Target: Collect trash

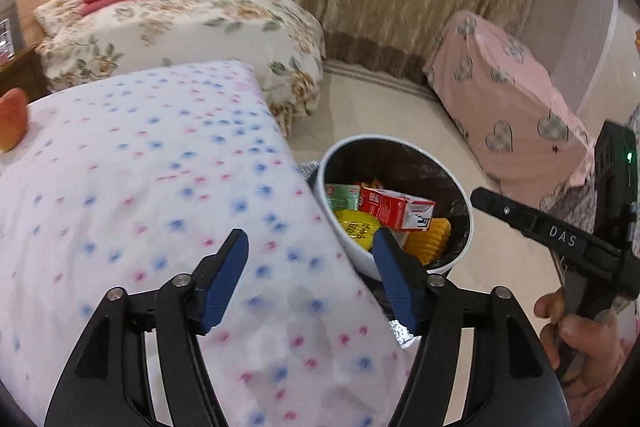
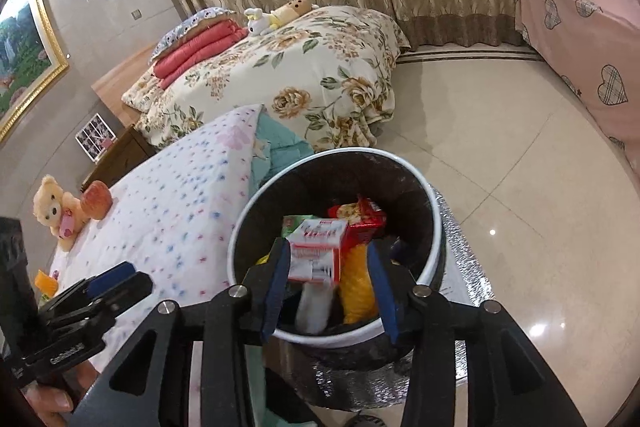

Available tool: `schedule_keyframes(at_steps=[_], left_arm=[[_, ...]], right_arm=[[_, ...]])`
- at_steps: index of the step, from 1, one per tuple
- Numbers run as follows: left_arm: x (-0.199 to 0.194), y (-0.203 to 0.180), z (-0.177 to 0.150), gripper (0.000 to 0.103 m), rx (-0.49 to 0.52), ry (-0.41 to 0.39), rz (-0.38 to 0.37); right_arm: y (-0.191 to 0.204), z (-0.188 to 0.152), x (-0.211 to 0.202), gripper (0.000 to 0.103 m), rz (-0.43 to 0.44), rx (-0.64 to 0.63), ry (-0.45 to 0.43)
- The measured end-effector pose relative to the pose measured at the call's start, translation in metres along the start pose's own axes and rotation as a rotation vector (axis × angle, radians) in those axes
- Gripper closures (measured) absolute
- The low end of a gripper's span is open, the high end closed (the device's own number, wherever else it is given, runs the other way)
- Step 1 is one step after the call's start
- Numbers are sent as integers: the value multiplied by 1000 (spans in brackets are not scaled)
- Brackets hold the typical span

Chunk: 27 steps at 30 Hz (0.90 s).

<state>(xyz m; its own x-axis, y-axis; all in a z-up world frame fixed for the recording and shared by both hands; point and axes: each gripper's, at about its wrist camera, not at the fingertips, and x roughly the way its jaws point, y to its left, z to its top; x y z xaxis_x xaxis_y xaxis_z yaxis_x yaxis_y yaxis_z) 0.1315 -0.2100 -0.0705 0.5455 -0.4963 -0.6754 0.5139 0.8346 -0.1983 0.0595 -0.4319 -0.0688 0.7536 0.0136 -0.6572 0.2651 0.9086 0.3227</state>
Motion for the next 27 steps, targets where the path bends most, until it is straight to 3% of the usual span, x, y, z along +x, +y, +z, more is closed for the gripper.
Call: schedule_keyframes(at_steps=[2, 6, 11, 16, 18, 20, 21, 24, 27], left_arm=[[-14, 8, -8, 33, -18, -25, 20], [-35, 22, -26, 30, -46, -54, 64], [-63, 37, -46, 30, -81, -82, 111], [-97, 38, -48, 29, -71, -149, 160], [-115, 36, -47, 24, -62, -196, 197], [-133, 35, -49, 7, -66, -254, 247], [-141, 35, -51, 3, -67, -284, 281], [-153, 36, -57, 0, -53, -354, 389], [-154, 37, -62, 0, -35, -370, 451]], right_arm=[[8, -5, -5, 59, 6, -3, -14], [30, -23, -23, 44, 27, -29, -63], [62, -40, -40, 42, 58, -91, -102], [90, -36, -63, 38, 84, -161, -154], [100, -32, -79, 27, 94, -192, -196], [111, -31, -100, 11, 113, -221, -275], [114, -31, -106, 5, 115, -229, -303], [124, -41, -123, 0, 109, -270, -406], [128, -46, -118, 0, 95, -290, -421]])
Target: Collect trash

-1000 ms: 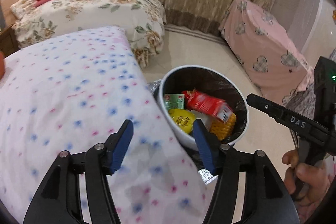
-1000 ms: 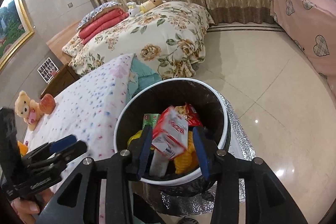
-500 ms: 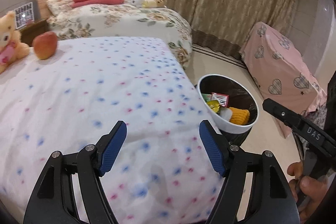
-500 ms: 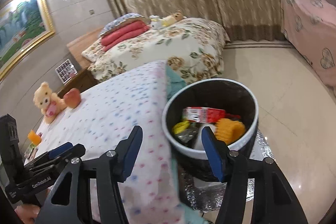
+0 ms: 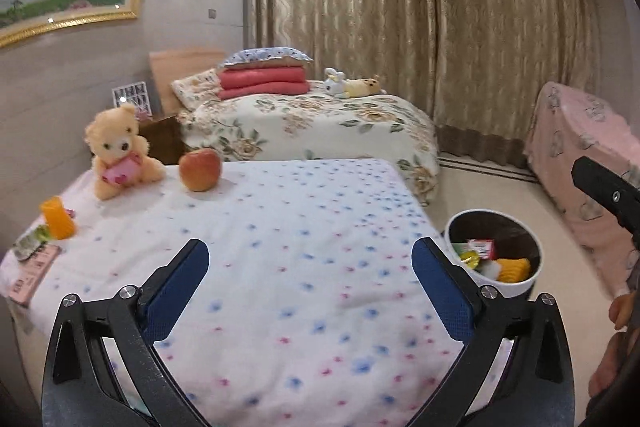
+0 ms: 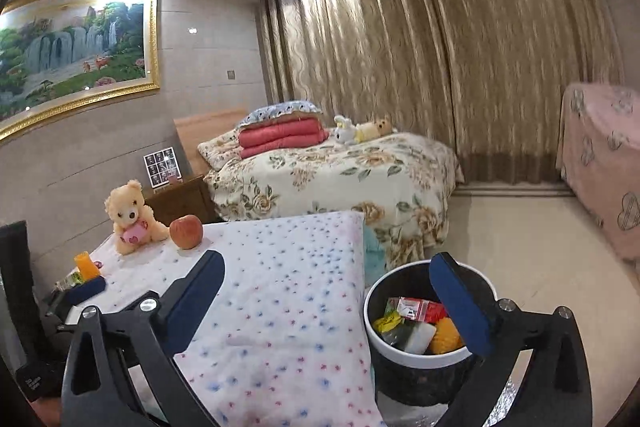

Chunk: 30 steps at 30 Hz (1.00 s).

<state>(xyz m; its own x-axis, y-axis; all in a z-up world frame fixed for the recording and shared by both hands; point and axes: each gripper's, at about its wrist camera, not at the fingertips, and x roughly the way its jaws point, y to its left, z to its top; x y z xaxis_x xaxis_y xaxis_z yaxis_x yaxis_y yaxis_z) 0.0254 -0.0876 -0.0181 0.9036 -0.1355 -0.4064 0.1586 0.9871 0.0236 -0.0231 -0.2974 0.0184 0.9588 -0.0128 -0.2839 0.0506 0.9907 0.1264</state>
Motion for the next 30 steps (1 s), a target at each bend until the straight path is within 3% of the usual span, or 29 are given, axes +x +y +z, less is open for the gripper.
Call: schedule_keyframes(at_steps=[9, 30], left_arm=[[4, 5, -6, 0, 6, 2, 42], [4, 9, -9, 0, -2, 5, 53]], right_arm=[[-10, -20, 20, 0, 2, 28, 64], [8, -27, 25, 0, 25, -39, 84]])
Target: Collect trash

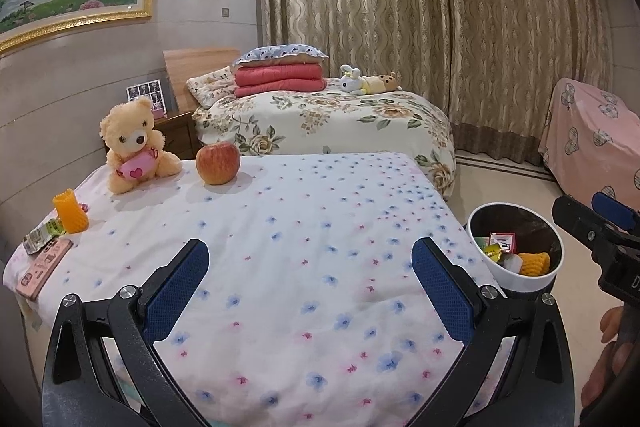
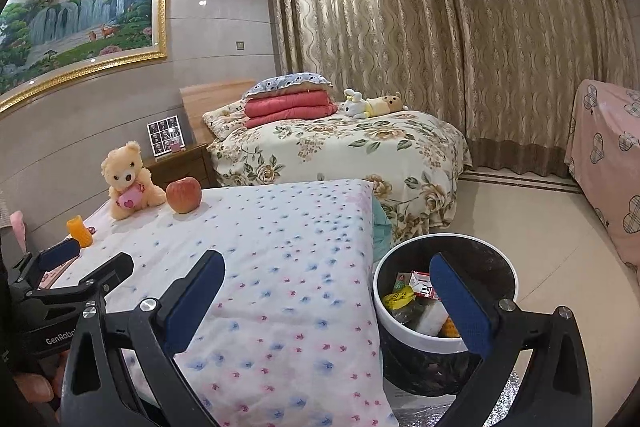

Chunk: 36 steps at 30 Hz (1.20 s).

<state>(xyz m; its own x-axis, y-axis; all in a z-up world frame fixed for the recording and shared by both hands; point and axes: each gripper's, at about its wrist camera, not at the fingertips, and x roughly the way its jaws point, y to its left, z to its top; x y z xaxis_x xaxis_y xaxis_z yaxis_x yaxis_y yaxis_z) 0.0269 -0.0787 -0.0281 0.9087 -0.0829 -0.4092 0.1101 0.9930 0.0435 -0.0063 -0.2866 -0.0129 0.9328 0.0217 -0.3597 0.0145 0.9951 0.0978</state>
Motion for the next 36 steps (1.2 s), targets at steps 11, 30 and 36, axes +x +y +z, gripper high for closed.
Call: schedule_keyframes(at_steps=[11, 30, 36], left_arm=[[0, 2, 0, 0, 0, -3, -4], [-5, 1, -2, 0, 2, -23, 0], [-6, 2, 0, 0, -3, -30, 2]], right_arm=[[3, 0, 1, 0, 2, -4, 3], [5, -1, 2, 0, 2, -4, 7], [5, -2, 1, 0, 3, -2, 6]])
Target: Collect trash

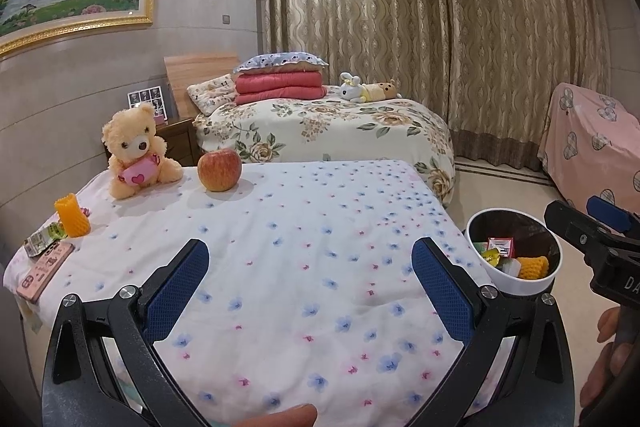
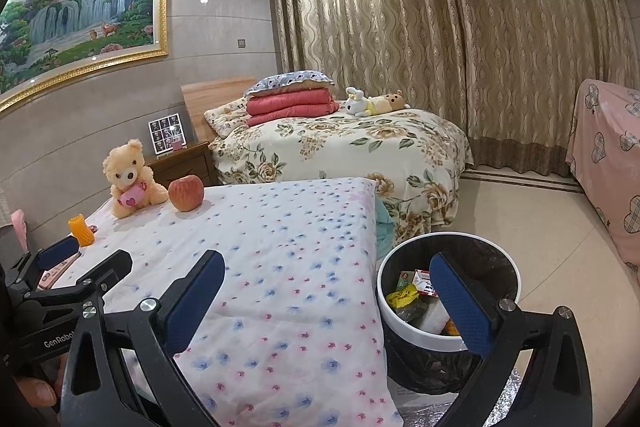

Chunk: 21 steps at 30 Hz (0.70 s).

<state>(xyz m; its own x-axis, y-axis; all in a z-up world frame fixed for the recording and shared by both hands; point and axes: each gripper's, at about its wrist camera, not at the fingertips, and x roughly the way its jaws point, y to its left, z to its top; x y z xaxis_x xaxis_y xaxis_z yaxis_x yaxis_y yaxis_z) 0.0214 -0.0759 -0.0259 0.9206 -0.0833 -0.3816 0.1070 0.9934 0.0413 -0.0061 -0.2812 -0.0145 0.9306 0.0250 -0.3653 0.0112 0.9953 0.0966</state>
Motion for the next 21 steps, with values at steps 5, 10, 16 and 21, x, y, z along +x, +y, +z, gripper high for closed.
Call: schedule_keyframes(at_steps=[5, 10, 16, 21], left_arm=[[0, 1, 0, 0, -6, -2, 8], [-2, 1, 0, 0, -5, -10, 12], [-3, 1, -1, 0, -6, -10, 7], [-2, 1, -1, 0, -10, -8, -3]], right_arm=[[0, 0, 0, 0, -2, 3, -2], [-1, 1, 0, 0, 1, 4, 0], [-2, 0, -1, 0, 3, 5, -1], [-2, 0, -1, 0, 3, 5, -1]])
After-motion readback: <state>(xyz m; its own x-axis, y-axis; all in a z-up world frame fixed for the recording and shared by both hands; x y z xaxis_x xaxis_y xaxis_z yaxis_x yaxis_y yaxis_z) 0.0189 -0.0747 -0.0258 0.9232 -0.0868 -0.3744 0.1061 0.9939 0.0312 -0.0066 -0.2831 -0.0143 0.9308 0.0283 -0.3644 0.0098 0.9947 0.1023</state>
